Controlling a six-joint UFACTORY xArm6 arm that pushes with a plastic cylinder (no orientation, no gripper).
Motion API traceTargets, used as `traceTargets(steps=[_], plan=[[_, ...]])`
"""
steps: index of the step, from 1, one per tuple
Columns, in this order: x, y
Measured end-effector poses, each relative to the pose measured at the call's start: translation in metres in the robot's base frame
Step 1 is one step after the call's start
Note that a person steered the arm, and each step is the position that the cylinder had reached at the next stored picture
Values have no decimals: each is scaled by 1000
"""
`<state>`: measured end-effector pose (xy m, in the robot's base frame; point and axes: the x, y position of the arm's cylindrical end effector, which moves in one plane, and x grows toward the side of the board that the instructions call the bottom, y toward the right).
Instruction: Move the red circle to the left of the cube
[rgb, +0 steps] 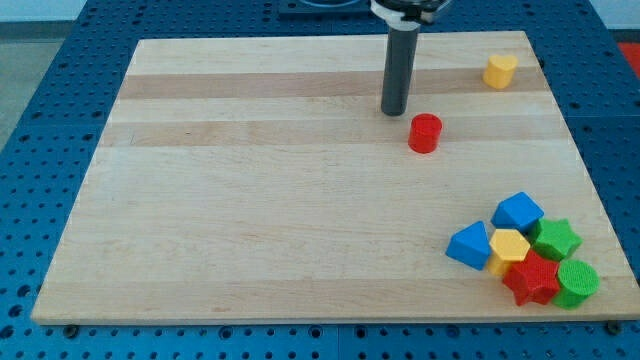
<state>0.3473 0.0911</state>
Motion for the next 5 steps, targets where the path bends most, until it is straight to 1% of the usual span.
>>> traceTargets(steps=[1,2,3,4,5], plan=[[16,34],[64,34],[133,34],[134,29],[117,25]])
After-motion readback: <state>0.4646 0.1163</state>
